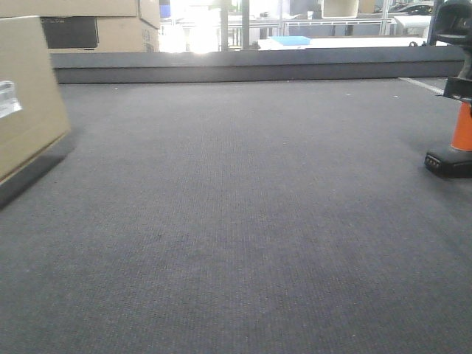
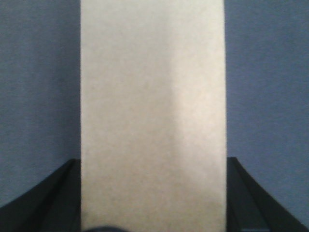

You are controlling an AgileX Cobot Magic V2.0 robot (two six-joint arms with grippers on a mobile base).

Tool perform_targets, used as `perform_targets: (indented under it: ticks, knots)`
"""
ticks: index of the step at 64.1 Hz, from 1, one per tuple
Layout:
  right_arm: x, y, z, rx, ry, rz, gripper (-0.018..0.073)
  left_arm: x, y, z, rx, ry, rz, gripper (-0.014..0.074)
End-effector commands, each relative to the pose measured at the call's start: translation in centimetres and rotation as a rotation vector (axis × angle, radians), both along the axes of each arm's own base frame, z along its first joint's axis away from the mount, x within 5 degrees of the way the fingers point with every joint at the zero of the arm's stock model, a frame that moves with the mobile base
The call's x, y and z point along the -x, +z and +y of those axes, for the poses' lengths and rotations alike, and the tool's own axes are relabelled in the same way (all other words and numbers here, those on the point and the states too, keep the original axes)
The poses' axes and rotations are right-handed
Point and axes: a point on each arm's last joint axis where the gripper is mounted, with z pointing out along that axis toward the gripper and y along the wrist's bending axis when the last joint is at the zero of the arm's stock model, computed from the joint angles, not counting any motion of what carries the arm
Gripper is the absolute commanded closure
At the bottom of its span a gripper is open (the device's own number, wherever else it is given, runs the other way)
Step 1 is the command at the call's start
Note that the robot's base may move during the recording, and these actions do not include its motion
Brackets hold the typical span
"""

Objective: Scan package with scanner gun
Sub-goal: 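Open the left gripper to release the box and pull the scanner back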

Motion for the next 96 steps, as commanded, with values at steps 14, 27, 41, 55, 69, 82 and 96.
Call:
perform_targets:
  ticks: [14,27,41,55,69,82,96]
  knots:
    - [2.2,1.7,0.4,0.027,0.009,-0.055,-0.0003,0.1,0.2,2.3,-0.056,-0.015,-0.009,0.0708]
    - [2.4,2.4,0.4,0.032,0.009,-0.085,-0.0003,0.2,-1.3,2.3,-0.056,-0.017,0.008,0.0708]
    - [2.4,2.4,0.4,0.032,0.009,-0.085,-0.0003,0.2,-1.7,2.3,-0.066,-0.036,0.011,0.0619]
    - [2.4,2.4,0.4,0.032,0.009,-0.085,-0.0003,0.2,-1.7,2.3,-0.065,-0.035,0.009,0.0096]
    - [2.4,2.4,0.5,0.035,0.016,-0.087,-0.0003,0.2,-1.7,2.3,-0.056,-0.017,0.006,0.0076]
    - [4.0,2.9,0.8,0.045,0.027,-0.113,-0.0003,1.3,0.0,2.3,-0.063,-0.008,-0.056,0.0078]
    - [5.3,3.5,0.9,0.054,0.018,-0.065,-0.0003,4.9,4.1,2.3,-0.081,0.009,-0.215,0.0080]
